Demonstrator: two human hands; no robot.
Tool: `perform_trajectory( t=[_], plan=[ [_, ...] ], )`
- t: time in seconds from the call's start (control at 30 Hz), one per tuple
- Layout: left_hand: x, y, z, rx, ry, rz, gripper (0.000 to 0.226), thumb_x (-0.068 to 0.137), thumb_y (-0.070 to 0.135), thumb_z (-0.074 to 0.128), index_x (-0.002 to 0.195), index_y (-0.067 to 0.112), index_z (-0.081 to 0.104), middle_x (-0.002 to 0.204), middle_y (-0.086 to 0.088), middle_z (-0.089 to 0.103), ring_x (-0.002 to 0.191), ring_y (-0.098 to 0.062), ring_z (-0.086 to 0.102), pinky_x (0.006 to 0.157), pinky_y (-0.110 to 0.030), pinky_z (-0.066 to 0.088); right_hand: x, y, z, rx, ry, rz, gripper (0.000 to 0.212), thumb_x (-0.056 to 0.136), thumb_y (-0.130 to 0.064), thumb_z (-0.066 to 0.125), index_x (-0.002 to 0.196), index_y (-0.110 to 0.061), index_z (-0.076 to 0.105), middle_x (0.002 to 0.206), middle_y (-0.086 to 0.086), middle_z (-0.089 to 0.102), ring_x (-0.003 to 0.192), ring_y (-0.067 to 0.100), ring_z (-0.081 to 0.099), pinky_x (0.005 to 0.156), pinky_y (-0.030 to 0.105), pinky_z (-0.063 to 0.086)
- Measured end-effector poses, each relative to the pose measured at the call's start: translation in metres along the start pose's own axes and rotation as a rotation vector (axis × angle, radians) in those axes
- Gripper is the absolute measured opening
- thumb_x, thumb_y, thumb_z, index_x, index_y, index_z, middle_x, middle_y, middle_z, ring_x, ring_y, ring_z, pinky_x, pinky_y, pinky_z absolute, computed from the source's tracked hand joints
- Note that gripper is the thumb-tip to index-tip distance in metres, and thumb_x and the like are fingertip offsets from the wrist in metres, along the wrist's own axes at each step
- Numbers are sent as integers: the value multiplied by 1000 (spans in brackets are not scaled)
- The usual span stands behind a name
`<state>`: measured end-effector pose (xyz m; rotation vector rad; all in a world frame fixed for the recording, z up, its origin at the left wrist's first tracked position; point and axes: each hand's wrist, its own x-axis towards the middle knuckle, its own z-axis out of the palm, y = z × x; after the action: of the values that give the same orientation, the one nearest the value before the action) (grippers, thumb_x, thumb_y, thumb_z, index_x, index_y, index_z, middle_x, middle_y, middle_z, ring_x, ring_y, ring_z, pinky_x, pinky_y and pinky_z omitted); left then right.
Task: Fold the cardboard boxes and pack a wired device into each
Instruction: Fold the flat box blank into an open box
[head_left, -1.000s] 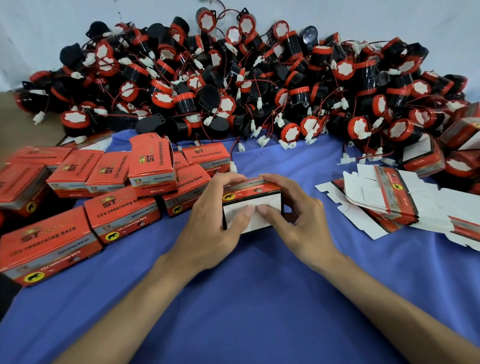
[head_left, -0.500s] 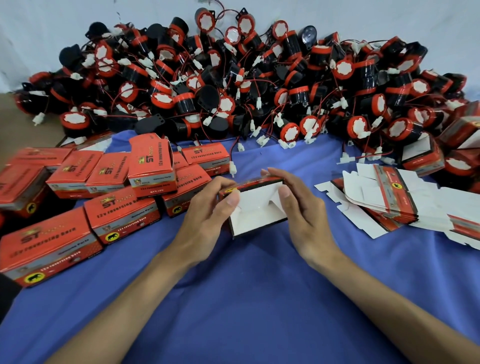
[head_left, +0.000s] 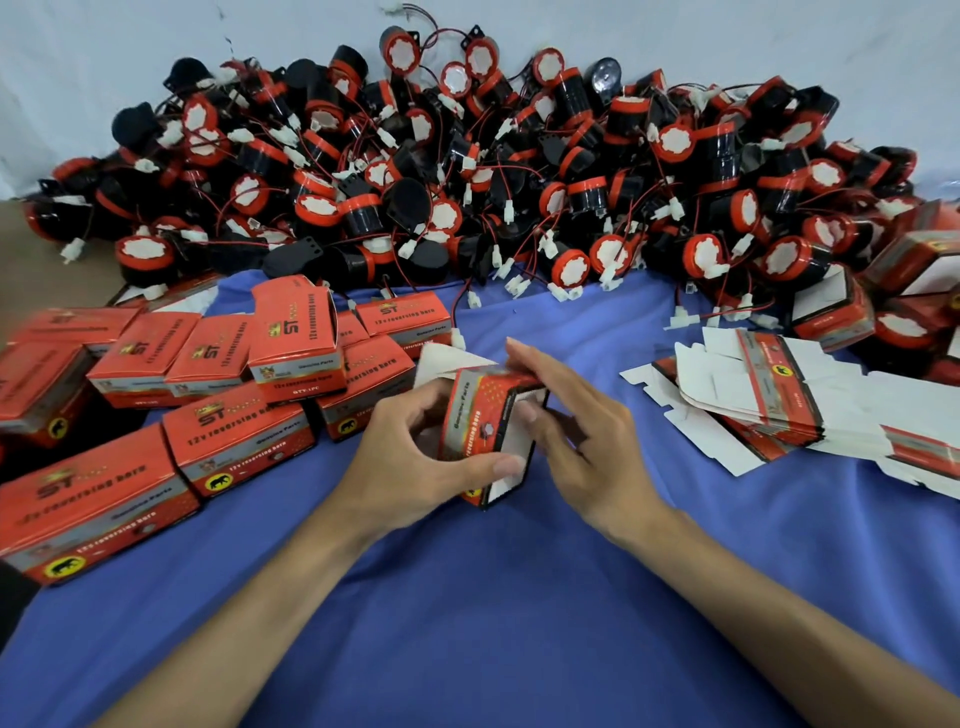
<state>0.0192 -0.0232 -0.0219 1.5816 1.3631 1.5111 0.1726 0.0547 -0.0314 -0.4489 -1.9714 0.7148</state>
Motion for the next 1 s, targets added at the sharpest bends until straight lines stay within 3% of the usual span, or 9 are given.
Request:
perform_trajectory(
  t=[0.1,0.2,0.33,0.4,0.53,0.6,0.77,0.87,1.0],
  plan=[
    [0,1,1,35,59,11,42,63,39,75,99,19,68,87,-2,71,78,-9,64,69,-27,53,0,1,-1,41,-73,143,51,92,-17,57,138,-24,37,127,-19,53,117,-2,54,89,10,45],
    [1,2,-1,-12,101,-12,40,65,38,72,99,17,68,94,-16,70,83,-25,65,77,-43,54,2,4,-2,134,-207,313,49,95,-22,55,138,-32,35,110,-25,64,103,-5,60,85,14,47],
    [2,2,0,-22,92,-58,42,64,39,72,99,17,68,93,-12,72,83,-19,65,77,-43,54,3,4,-4,154,-260,324,36,94,-31,45,130,-26,50,106,10,67,99,31,60,88,51,50],
    [2,2,0,-29,94,-73,39,66,32,77,101,17,67,96,-12,73,86,-22,67,79,-44,54,3,3,-5,171,-270,331,36,95,-31,44,129,-24,51,105,15,65,99,37,57,85,57,48],
    [1,0,2,10,82,-31,38,70,33,77,103,18,66,96,-7,71,86,-20,68,74,-31,56,3,1,-6,238,-277,341,42,95,-31,48,135,-20,47,114,-6,67,110,12,61,94,43,50],
    [1,-2,4,133,96,20,39,72,40,73,103,17,65,93,0,70,84,-15,65,75,-26,53,2,1,-6,344,-244,350,53,92,-36,52,142,-28,36,125,-6,62,120,12,57,98,38,48],
    [1,-17,6,840,190,423,41,71,28,66,109,15,57,110,-2,65,109,-20,50,96,-36,25,0,-3,-5,244,-180,258,84,76,-44,67,143,-40,17,137,-16,45,120,7,54,82,21,52],
    [1,-19,9,978,177,494,47,67,25,67,110,20,51,118,-4,60,119,-22,45,100,-44,20,1,-2,-2,110,-175,276,77,80,-29,75,140,-39,28,133,-15,48,116,8,55,79,22,54],
    [2,-16,7,948,255,432,52,71,40,68,119,26,52,133,-4,46,128,-25,36,103,-47,22,5,1,-4,250,-136,390,48,83,-25,65,127,-32,46,121,-12,58,110,8,60,82,18,51]
  ],
)
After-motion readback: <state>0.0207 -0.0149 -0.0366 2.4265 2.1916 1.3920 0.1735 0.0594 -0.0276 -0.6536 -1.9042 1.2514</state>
